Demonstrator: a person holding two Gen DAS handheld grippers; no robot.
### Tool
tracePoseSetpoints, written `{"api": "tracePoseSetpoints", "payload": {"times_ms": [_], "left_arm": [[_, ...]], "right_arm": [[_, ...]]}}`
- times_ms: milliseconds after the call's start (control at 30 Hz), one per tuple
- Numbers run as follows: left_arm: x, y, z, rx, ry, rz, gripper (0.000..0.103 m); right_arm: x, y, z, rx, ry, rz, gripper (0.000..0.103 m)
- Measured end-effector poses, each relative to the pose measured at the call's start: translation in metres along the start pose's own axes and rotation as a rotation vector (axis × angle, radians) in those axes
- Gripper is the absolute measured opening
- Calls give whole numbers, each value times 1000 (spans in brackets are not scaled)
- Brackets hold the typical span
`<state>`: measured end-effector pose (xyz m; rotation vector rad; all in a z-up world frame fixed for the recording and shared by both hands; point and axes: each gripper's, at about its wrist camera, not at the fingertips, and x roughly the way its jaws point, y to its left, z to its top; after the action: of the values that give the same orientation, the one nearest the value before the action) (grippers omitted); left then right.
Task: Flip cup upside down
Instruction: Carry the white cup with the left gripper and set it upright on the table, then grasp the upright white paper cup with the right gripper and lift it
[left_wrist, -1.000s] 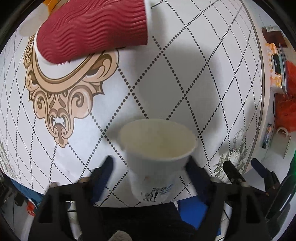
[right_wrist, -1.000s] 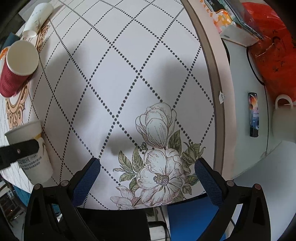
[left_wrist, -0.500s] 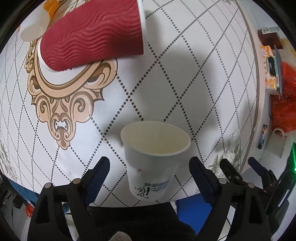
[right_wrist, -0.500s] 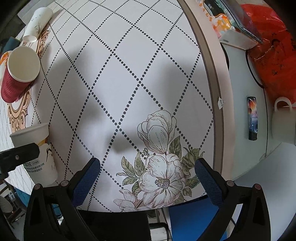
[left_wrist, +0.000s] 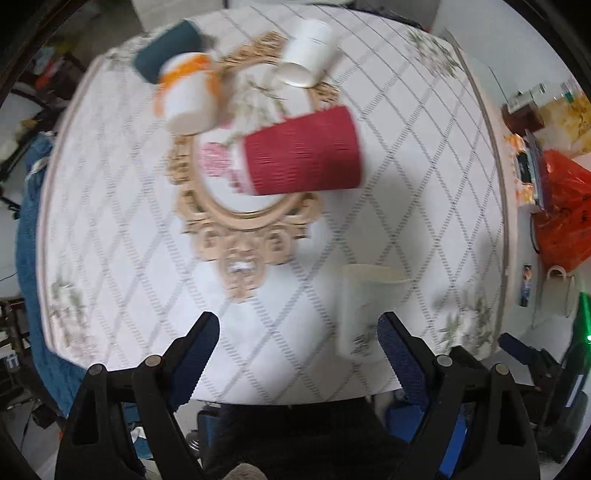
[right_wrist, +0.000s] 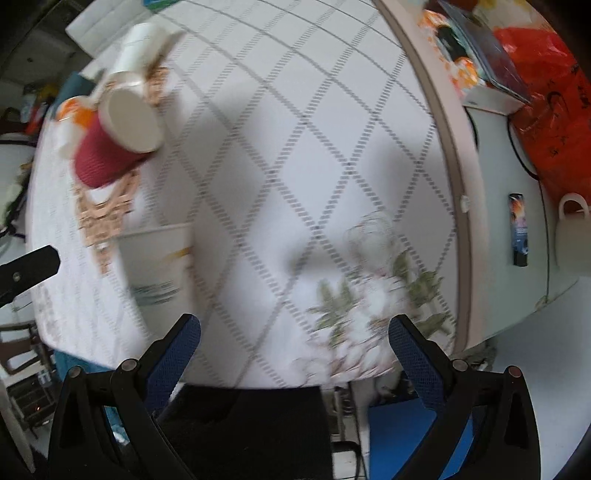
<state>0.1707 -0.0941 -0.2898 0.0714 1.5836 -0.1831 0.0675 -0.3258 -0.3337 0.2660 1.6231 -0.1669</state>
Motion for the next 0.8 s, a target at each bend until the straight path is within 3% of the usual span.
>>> {"api": "tracePoseSetpoints", "payload": {"times_ms": [267,300,633,800], "left_arm": [[-1,51,-29,-103,-22,36,87],[-2,56,-31,-116,-20,31,87],[-1,102,-52,-215,-35,-14,87],[5,115,-59,-236,-33,-24,87]], "right_arm": [[-33,53,-16,-93,-23,42,103],[-36,59,-17,-110,4,92,103],[-66,106,-26,-220,-18,41,103],[-73,123,-24,-345,-22,-55,103]]}}
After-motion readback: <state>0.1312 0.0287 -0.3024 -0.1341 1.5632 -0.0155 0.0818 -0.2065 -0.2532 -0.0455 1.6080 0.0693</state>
